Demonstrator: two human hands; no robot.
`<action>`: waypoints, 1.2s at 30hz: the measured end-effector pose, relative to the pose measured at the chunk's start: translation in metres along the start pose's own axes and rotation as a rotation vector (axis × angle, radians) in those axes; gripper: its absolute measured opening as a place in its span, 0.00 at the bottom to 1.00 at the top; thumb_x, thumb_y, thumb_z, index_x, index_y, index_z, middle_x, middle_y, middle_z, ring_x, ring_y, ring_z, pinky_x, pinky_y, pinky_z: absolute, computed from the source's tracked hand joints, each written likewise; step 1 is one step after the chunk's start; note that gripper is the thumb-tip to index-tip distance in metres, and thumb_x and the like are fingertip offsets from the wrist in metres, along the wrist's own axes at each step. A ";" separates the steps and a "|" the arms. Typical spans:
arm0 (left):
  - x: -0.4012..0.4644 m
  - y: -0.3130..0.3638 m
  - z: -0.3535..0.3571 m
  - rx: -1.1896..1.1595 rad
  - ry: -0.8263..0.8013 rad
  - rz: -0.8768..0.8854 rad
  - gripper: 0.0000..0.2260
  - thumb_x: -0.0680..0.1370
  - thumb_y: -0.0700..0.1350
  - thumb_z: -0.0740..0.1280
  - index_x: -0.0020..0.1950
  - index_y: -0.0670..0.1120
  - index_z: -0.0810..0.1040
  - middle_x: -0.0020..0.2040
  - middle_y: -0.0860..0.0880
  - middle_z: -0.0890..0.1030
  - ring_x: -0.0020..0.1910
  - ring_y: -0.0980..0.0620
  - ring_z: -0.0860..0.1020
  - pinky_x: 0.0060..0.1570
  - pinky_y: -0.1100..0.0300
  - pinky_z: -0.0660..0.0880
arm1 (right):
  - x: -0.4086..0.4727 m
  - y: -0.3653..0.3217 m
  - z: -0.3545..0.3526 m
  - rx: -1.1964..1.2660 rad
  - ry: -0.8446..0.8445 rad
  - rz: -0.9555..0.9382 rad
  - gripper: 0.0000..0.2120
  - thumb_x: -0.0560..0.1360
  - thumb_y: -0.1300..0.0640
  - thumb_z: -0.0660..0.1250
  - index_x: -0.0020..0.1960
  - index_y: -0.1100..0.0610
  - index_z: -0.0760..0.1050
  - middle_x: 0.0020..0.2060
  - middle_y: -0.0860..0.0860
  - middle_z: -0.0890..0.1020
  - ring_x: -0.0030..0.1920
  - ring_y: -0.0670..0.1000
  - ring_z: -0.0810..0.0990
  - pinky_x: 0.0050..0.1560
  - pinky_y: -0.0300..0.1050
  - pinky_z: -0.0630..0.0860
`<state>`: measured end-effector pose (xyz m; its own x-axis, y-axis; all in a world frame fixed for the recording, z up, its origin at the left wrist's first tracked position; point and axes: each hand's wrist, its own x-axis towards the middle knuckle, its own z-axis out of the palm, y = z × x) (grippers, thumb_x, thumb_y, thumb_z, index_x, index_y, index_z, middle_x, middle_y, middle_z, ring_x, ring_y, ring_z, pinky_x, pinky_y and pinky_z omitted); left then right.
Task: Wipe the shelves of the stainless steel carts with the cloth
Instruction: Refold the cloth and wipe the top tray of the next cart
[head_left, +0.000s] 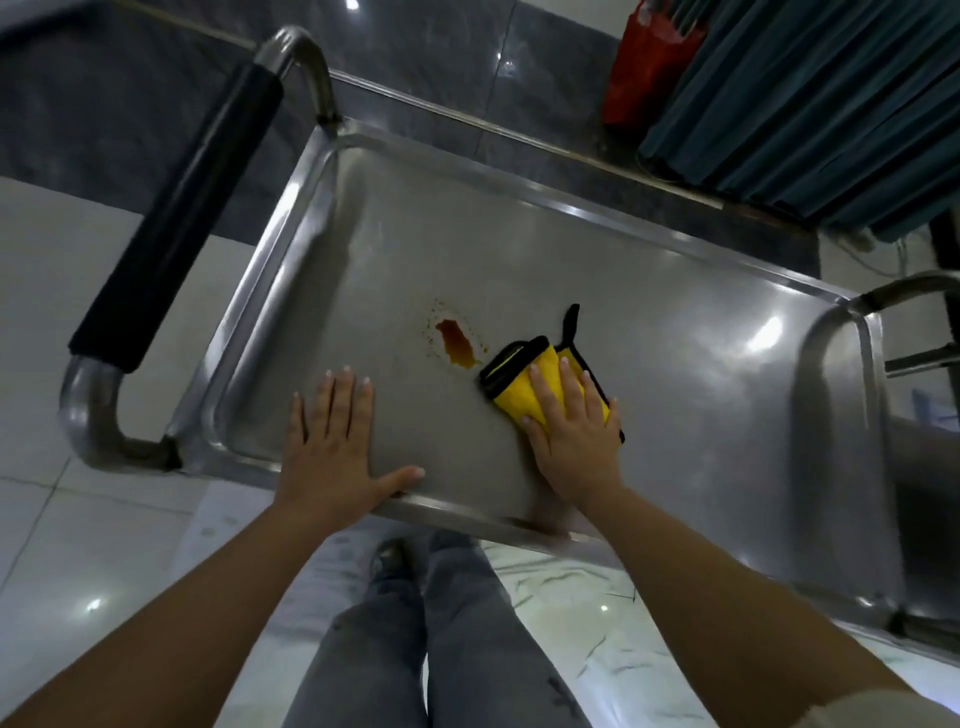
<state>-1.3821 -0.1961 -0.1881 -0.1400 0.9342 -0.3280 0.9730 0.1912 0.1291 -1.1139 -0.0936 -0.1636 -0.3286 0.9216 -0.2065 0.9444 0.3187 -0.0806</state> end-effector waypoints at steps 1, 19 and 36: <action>-0.001 0.002 0.001 -0.001 0.003 -0.010 0.52 0.65 0.80 0.35 0.74 0.44 0.27 0.75 0.42 0.28 0.73 0.44 0.27 0.71 0.42 0.30 | 0.009 0.002 -0.001 0.004 -0.002 0.010 0.28 0.79 0.37 0.48 0.77 0.43 0.53 0.77 0.53 0.57 0.76 0.60 0.57 0.69 0.69 0.57; -0.004 0.012 -0.012 0.039 -0.137 -0.049 0.53 0.66 0.80 0.39 0.77 0.42 0.39 0.77 0.39 0.35 0.76 0.40 0.34 0.72 0.40 0.33 | 0.222 0.030 -0.045 0.116 -0.144 -0.054 0.29 0.79 0.35 0.48 0.76 0.36 0.41 0.79 0.48 0.44 0.78 0.57 0.44 0.72 0.68 0.43; 0.001 0.009 -0.020 0.047 -0.137 0.000 0.50 0.65 0.78 0.31 0.70 0.43 0.21 0.70 0.39 0.22 0.70 0.39 0.23 0.68 0.38 0.27 | 0.086 -0.028 -0.016 0.042 -0.041 -0.009 0.29 0.80 0.38 0.47 0.78 0.42 0.44 0.79 0.51 0.47 0.77 0.58 0.50 0.72 0.65 0.50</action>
<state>-1.3773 -0.1869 -0.1682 -0.1169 0.8838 -0.4529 0.9809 0.1741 0.0865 -1.1686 -0.0194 -0.1631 -0.3384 0.9086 -0.2448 0.9404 0.3171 -0.1230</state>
